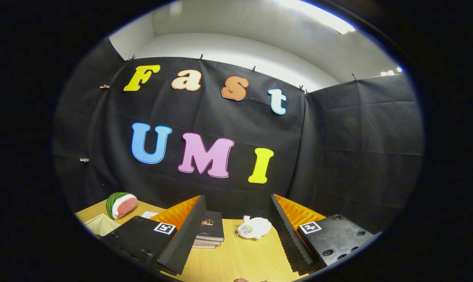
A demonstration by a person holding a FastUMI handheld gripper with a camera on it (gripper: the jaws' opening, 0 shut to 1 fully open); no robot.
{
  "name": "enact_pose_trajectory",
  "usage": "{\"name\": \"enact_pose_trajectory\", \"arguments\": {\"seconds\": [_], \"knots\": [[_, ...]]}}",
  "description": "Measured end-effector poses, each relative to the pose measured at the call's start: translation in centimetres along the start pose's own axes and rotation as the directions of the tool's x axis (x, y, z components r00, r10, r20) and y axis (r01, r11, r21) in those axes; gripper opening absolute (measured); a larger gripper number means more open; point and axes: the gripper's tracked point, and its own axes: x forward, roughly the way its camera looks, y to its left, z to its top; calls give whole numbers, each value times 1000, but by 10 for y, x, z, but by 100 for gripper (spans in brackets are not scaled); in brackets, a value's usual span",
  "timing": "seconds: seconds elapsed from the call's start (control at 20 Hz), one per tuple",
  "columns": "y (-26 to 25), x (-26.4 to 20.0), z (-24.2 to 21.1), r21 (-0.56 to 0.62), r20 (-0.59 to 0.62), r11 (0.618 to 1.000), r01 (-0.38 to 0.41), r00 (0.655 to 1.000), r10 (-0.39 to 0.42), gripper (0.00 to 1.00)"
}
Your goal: Open the storage box then place both shoes into the box .Put the left shoe in first, then the right shoe, with the right side of both shoes facing outward in a uniform manner.
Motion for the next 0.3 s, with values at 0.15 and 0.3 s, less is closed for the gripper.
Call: {"name": "enact_pose_trajectory", "arguments": {"seconds": [0.15, 0.3], "knots": [[4, 1, -6, 1, -18, 1000, -9, 1000, 9, 98], [5, 2, -7, -1, -25, 1000, -10, 1000, 10, 98]]}}
